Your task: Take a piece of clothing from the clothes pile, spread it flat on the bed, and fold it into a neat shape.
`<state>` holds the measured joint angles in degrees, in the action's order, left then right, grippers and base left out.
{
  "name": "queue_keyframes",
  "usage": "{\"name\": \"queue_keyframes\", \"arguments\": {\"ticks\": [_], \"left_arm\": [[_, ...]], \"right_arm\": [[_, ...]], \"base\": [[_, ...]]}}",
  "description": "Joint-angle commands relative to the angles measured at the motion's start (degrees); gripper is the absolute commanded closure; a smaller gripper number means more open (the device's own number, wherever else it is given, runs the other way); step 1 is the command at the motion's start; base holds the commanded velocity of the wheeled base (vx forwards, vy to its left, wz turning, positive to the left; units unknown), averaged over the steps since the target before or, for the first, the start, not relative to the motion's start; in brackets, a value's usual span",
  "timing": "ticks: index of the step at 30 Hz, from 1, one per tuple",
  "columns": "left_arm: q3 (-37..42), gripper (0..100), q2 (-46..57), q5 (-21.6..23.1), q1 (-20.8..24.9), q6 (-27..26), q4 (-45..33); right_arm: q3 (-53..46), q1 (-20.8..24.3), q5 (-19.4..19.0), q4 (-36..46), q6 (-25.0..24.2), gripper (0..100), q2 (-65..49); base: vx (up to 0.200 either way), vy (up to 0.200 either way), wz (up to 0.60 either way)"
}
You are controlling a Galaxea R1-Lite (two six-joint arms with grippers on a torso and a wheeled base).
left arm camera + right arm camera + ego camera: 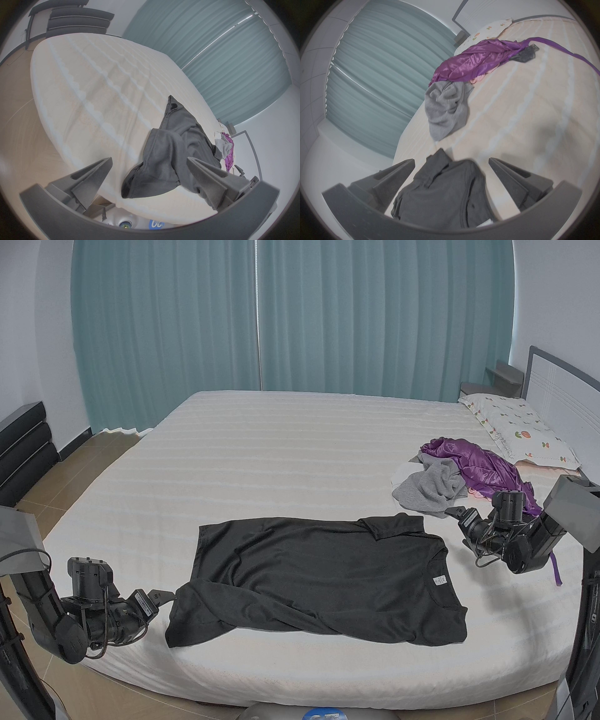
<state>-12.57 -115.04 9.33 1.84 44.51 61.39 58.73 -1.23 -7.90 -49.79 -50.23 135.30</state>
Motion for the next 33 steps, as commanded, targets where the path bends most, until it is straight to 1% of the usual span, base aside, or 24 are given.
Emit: {"name": "queue_keyframes", "arguments": {"ticks": [1, 2, 4, 6, 9, 10, 11, 12, 13, 14, 15, 23, 25, 27, 33], "left_arm": [[-3.3, 0, -1.6, -0.1, 0.5, 0.0, 0.0], [-3.3, 0, -1.8, -0.1, 0.5, 0.0, 0.0], [-4.0, 0, -3.7, -0.1, 1.1, -0.2, 0.0], [-4.7, 0, -5.4, -0.2, 1.9, -0.4, 0.0], [-6.7, 0, -7.9, -1.2, 3.0, -0.6, 0.1], [-6.9, 0, -8.2, -1.2, 3.1, -0.6, 0.0], [-7.6, 0, -9.1, -1.3, 3.5, -0.6, 0.0], [-7.6, 0, -9.1, -1.3, 3.5, -0.6, 0.0], [-8.4, 0, -10.6, -1.5, 4.4, -0.8, 0.0], [-8.7, 0, -11.1, -1.5, 4.8, -1.0, 0.0], [-8.9, 100, -11.6, -1.6, 5.1, -1.3, 0.0], [-8.3, 100, -10.5, -3.8, 5.3, -1.4, 0.0], [-7.1, 100, -8.6, -5.9, 4.8, -1.4, 0.1], [-6.6, 100, -7.4, -6.6, 4.8, -1.4, 0.0], [-3.8, 100, 2.5, -6.9, 4.7, -1.4, -0.2]], "right_arm": [[-10.7, 1.8, -3.1, -3.5, 0.0, 0, -8.4], [-11.3, 1.8, -3.1, -3.7, 0.0, 0, -8.7], [-16.3, 2.0, -3.3, -5.2, 0.6, 0, -10.8], [-19.3, 2.1, -3.6, -6.2, 1.6, 0, -11.6], [-24.9, 2.0, -3.9, -10.0, 4.0, 0, -12.0], [-25.6, 2.0, -3.9, -10.8, 4.2, 0, -11.9], [-27.8, 2.0, -3.9, -13.3, 4.9, 0, -11.6], [-27.8, 2.0, -3.9, -13.3, 4.9, 0, -11.6], [-30.2, 2.0, -3.9, -16.0, 5.7, 0, -11.4], [-31.0, 2.0, -3.9, -16.7, 6.0, 0, -11.4], [-31.6, 2.0, -3.9, -17.1, 6.3, 0, -11.4], [-34.0, 1.7, -3.9, -17.4, 6.7, 0, -12.0], [-35.2, 1.4, -3.9, -17.5, 8.5, 0, -12.1], [-36.1, 1.2, -3.9, -17.5, 9.4, 0, -12.2], [-41.2, 1.4, -6.0, -19.3, 10.6, 0, -14.5]], "base": [[0.0, 0.0, 0.0], [0.0, 0.0, 0.0], [0.0, 0.0, 0.0], [0.0, 0.0, 0.0], [0.0, 0.0, 0.0], [0.0, 0.0, 0.0], [0.0, 0.0, 0.0], [0.0, 0.0, 0.0], [0.0, 0.0, 0.0], [0.0, 0.0, 0.0], [0.0, 0.0, 0.0], [0.0, 0.0, 0.0], [0.0, 0.0, 0.0], [0.0, 0.0, 0.0], [0.0, 0.0, 0.0]]}}
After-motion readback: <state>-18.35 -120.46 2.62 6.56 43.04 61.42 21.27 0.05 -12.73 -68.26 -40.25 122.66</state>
